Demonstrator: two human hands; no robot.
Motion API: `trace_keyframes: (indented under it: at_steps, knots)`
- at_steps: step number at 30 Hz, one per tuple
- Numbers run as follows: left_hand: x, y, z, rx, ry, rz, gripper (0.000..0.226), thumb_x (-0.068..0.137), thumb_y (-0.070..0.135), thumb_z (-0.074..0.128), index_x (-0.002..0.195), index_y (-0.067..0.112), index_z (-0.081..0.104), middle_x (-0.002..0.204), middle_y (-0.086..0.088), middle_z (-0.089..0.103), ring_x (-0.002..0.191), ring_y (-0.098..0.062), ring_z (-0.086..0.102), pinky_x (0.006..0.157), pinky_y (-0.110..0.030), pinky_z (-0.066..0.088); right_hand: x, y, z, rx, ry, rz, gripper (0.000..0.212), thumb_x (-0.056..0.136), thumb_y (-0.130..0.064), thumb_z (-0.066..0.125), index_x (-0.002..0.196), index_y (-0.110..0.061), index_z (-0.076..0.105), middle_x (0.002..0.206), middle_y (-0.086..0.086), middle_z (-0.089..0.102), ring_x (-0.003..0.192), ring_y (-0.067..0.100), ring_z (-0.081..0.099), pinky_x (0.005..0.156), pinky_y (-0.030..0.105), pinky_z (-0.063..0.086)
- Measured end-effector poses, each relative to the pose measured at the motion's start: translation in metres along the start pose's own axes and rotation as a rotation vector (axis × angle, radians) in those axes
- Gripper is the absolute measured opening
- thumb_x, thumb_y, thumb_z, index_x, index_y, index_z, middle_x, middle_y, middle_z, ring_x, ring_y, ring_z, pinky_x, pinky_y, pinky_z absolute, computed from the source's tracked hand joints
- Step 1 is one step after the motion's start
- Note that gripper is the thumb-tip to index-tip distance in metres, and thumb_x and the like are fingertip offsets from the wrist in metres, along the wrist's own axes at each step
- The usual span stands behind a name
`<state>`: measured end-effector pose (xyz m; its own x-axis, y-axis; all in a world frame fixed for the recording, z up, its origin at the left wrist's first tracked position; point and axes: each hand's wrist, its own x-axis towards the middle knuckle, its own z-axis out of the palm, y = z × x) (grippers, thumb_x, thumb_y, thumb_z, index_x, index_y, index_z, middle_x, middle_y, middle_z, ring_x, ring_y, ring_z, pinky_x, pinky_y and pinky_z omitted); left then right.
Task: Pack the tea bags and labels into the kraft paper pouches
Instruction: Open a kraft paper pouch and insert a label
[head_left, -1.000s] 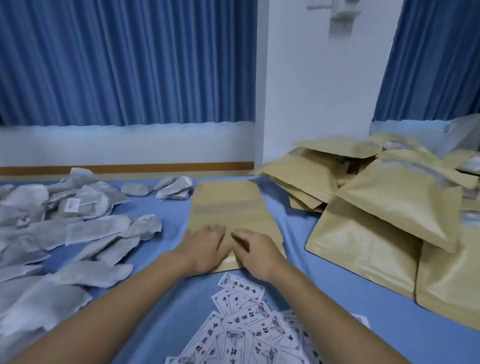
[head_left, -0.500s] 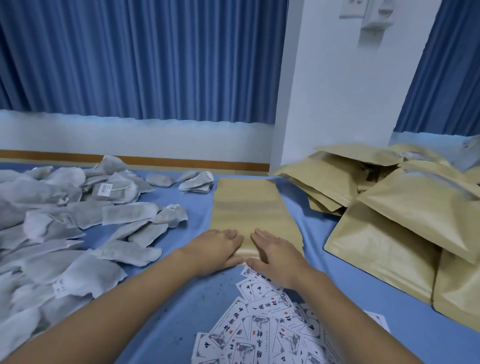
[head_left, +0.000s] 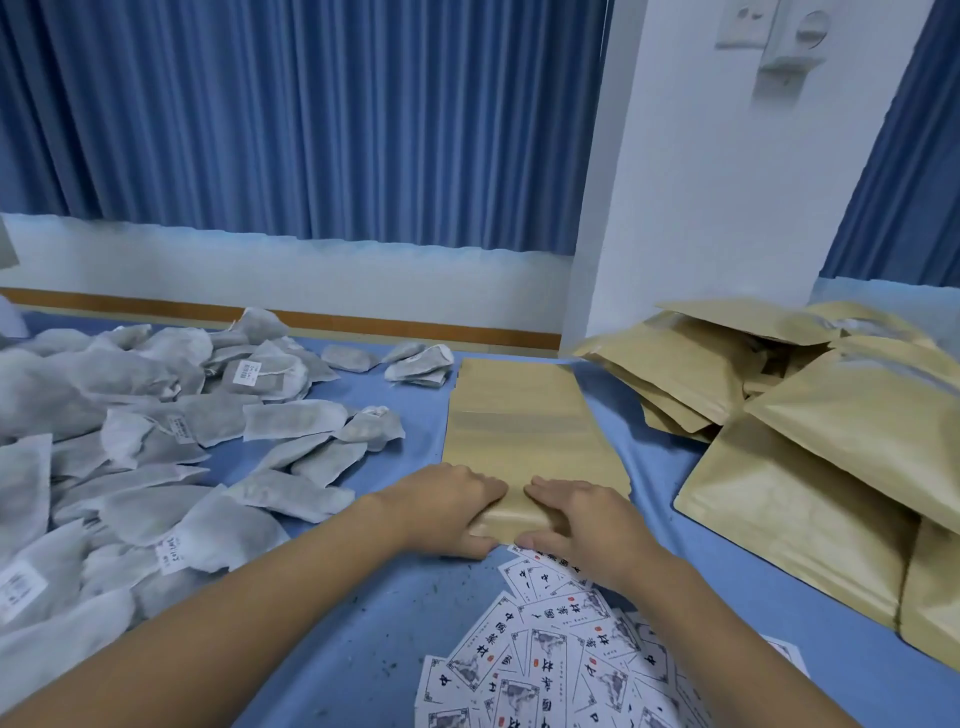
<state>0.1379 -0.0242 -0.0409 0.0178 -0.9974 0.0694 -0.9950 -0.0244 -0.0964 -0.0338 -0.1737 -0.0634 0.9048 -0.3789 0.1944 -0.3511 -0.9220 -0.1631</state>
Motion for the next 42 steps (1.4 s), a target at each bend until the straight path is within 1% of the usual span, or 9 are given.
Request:
trace_keyframes:
  at_steps: [6,13,18,23,27,31,35,38,42]
  knots:
    - [-0.004,0.013,-0.003,0.035,-0.042,0.023,0.026,0.086,0.029,0.053,0.107,0.014,0.047,0.1,-0.008,0.059,0.084,-0.032,0.058,0.074,-0.041,0.049,-0.003,-0.004,-0.003,0.06,0.065,0.065,0.064,0.076,-0.075,0.066,0.133,-0.046,0.06,0.14,-0.028,0.054,0.127,0.001,0.054,0.099,0.023,0.044]
    - [-0.006,0.018,-0.009,0.048,-0.085,0.029,0.061,0.083,0.024,0.056,0.138,0.017,0.033,0.114,-0.013,0.057,0.09,-0.036,0.059,0.078,-0.044,0.053,-0.006,-0.007,-0.01,0.068,0.044,0.068,0.062,0.078,-0.075,0.063,0.133,-0.046,0.059,0.134,-0.025,0.061,0.12,0.006,0.058,0.094,0.028,0.048]
    - [-0.01,0.01,-0.022,0.015,-0.001,0.067,0.031,0.083,0.023,0.051,0.111,0.013,0.044,0.089,-0.012,0.06,0.075,-0.035,0.055,0.064,-0.036,0.043,-0.016,-0.012,-0.015,0.019,-0.009,-0.065,0.06,0.082,-0.08,0.051,0.126,-0.039,0.056,0.119,-0.02,0.064,0.104,0.01,0.061,0.077,0.028,0.044]
    - [-0.011,-0.001,-0.021,0.049,0.044,0.053,0.012,0.094,0.026,0.044,0.086,0.018,0.043,0.086,-0.009,0.06,0.069,-0.027,0.045,0.066,-0.036,0.041,-0.017,-0.009,-0.013,0.013,0.015,-0.065,0.02,0.105,-0.036,0.041,0.111,-0.028,0.057,0.096,-0.006,0.067,0.086,0.018,0.06,0.077,0.039,0.05]
    - [-0.017,0.006,-0.01,-0.032,0.51,0.089,0.014,0.09,0.02,0.062,0.1,0.012,0.067,0.1,-0.004,0.066,0.091,-0.023,0.06,0.079,-0.033,0.047,-0.015,-0.011,-0.01,0.06,0.113,-0.014,0.021,0.104,-0.033,0.043,0.103,-0.023,0.062,0.087,-0.004,0.067,0.081,0.021,0.059,0.073,0.039,0.051]
    - [-0.024,0.04,0.01,-0.291,1.087,-0.121,0.007,0.09,0.02,0.068,0.088,0.014,0.064,0.088,0.005,0.055,0.079,-0.016,0.053,0.071,-0.028,0.042,-0.022,-0.017,-0.008,0.155,0.251,0.124,0.011,0.095,-0.042,0.062,0.093,-0.037,0.071,0.066,-0.015,0.063,0.067,0.01,0.057,0.058,0.028,0.044]
    - [-0.026,0.067,0.017,-0.411,1.094,-0.154,0.019,0.094,0.021,0.063,0.077,0.016,0.056,0.078,0.009,0.047,0.072,-0.012,0.046,0.065,-0.024,0.037,-0.028,-0.02,-0.003,0.257,0.234,0.201,0.017,0.083,-0.054,0.072,0.079,-0.037,0.071,0.064,-0.016,0.065,0.066,0.007,0.057,0.058,0.028,0.044]
    - [-0.028,0.076,0.012,-0.313,1.099,-0.147,0.021,0.092,0.02,0.064,0.073,0.014,0.058,0.075,0.005,0.048,0.069,-0.017,0.043,0.066,-0.027,0.033,-0.029,-0.017,-0.008,0.207,0.18,0.11,0.045,0.089,-0.066,0.054,0.066,-0.028,0.056,0.06,-0.008,0.056,0.064,0.014,0.051,0.059,0.033,0.042]
    - [-0.032,0.082,0.013,-0.346,1.153,-0.052,0.024,0.093,0.018,0.062,0.071,0.012,0.054,0.071,0.0,0.044,0.066,-0.02,0.04,0.062,-0.029,0.033,-0.032,-0.017,-0.008,0.186,0.183,0.057,0.035,0.104,-0.05,0.037,0.082,-0.026,0.049,0.066,-0.005,0.055,0.067,0.018,0.052,0.066,0.039,0.048]
